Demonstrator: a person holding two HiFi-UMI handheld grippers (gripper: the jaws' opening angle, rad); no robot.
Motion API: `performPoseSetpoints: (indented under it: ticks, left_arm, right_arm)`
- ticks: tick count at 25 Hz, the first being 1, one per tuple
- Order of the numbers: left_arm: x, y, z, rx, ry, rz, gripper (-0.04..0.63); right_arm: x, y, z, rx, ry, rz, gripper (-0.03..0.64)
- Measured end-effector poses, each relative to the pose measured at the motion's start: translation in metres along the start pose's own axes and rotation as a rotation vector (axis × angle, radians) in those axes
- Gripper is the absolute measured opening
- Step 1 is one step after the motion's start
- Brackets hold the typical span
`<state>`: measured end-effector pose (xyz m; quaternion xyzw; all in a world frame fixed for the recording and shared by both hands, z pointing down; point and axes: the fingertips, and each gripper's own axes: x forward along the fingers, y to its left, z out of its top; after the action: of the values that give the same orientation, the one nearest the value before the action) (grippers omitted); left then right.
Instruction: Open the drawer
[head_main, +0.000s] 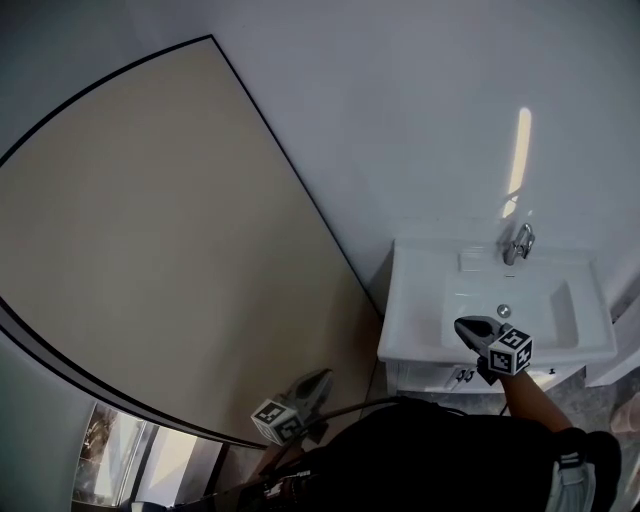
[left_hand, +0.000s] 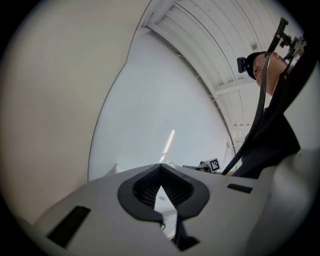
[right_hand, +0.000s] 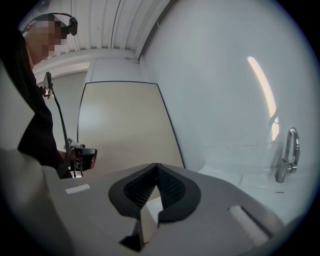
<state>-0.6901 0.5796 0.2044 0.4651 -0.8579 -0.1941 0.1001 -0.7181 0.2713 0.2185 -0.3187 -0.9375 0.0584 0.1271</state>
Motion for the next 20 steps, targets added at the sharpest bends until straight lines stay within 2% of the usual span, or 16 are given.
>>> performPoseSetpoints:
  ticks: [5,9,15,20]
  left_arm:
    - [0.063,-0.003,0.010,0.011,-0.055,0.038,0.000]
    - [0.102,-0.015,0.008,0.010,-0.081,0.082,0.000]
    - [0.145,-0.026,0.001,0.000,-0.062,0.120,0.000]
    - [0.161,-0.022,-0.001,0.007,-0.032,0.124,0.000]
  right_arm:
    - [0.008,-0.055,0.030,-0.055,-0.010,0.077,0.002]
    - [0.000,-0.100,0.036,-0.057,-0.001,0.108,0.002]
    - [0.002,-0.138,0.036,-0.064,0.020,0.162,0.002]
    - [0.005,-0.153,0.030,-0.043,0.021,0.164,0.002]
